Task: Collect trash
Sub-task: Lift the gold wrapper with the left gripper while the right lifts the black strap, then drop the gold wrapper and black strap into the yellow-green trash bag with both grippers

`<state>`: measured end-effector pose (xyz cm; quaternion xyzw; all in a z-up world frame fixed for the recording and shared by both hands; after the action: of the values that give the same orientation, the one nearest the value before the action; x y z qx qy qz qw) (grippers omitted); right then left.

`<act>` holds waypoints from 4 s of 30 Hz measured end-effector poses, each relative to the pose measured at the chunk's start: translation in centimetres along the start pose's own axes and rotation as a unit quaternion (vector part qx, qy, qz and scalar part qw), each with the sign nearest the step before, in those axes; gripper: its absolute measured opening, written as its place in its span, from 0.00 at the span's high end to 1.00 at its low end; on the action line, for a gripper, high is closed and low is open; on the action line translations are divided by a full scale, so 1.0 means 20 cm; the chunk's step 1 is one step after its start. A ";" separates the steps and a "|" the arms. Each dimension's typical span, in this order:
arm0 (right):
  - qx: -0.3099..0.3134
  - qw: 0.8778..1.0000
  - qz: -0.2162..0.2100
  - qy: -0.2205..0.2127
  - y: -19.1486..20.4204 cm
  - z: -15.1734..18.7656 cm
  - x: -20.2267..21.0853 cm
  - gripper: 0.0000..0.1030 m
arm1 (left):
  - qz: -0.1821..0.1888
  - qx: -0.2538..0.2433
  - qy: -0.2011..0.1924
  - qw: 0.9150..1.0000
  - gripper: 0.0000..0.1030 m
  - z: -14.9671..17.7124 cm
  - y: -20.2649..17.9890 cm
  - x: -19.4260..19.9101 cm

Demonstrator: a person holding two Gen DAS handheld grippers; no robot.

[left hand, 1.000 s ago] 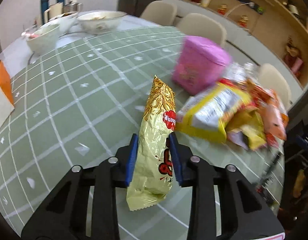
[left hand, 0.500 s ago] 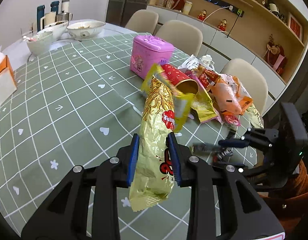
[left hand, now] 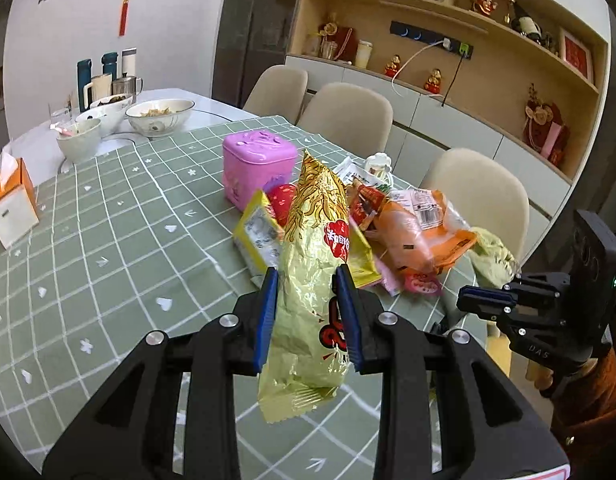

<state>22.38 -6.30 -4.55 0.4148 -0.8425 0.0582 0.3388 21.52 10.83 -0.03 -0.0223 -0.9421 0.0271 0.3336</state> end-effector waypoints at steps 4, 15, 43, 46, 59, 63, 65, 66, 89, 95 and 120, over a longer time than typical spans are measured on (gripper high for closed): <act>-0.017 0.999 -0.050 -0.006 -0.01 0.07 -0.01 0.89 | 0.006 0.014 0.028 0.999 0.72 0.07 -0.03 -0.07; 0.001 0.998 -0.023 0.055 0.06 0.16 -0.20 0.50 | 0.004 0.019 0.044 0.999 0.72 0.15 -0.02 -0.12; -0.012 0.990 0.102 -0.092 -0.36 -0.06 0.47 0.82 | -0.033 -0.002 -0.079 0.996 0.72 -0.19 -0.44 0.03; -0.023 0.986 0.126 -0.107 -0.51 -0.01 0.62 0.82 | -0.018 -0.016 -0.085 0.996 0.72 -0.22 -0.65 0.00; -0.110 0.952 0.256 -0.126 -1.18 0.34 1.14 0.81 | 0.191 0.004 -0.017 0.981 0.72 -0.21 -1.64 -0.47; -0.135 0.944 0.277 -0.121 -1.34 0.45 1.20 0.81 | 0.208 -0.017 0.019 0.978 0.72 -0.16 -1.92 -0.67; -0.152 0.939 0.284 -0.118 -1.43 0.51 1.22 0.81 | 0.219 -0.023 0.044 0.975 0.72 -0.14 -2.04 -0.79; -0.161 0.937 0.287 -0.118 -1.47 0.54 1.23 0.81 | 0.220 -0.026 0.053 0.974 0.72 -0.14 -2.09 -0.84; -0.242 0.923 0.277 -0.114 -1.82 0.82 1.13 0.81 | 0.182 -0.135 0.262 0.938 0.66 0.37 -2.59 -1.52; -0.250 0.928 0.256 -0.107 -1.82 0.83 1.02 0.81 | 0.189 -0.104 0.222 0.951 0.49 0.17 -2.48 -1.30; -0.196 0.956 0.204 -0.072 -1.53 0.53 0.59 0.52 | -0.016 -0.055 -0.058 0.997 0.42 -0.28 -0.98 -0.43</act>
<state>34.39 -38.01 -10.95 0.1629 -0.9260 -0.0705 0.3332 31.24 -8.97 0.32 -0.0237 -0.9601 -0.0289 0.2772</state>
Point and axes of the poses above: each gripper's, at about its wrist camera, not at the fingertips, and x roughly against the way its jaws point, y to its left, z to its underside, the point moved 8 cm from there along -x, roughly the way its jaws point, and after that the axes turned 11 degrees about -z, right-handed, at the moved point
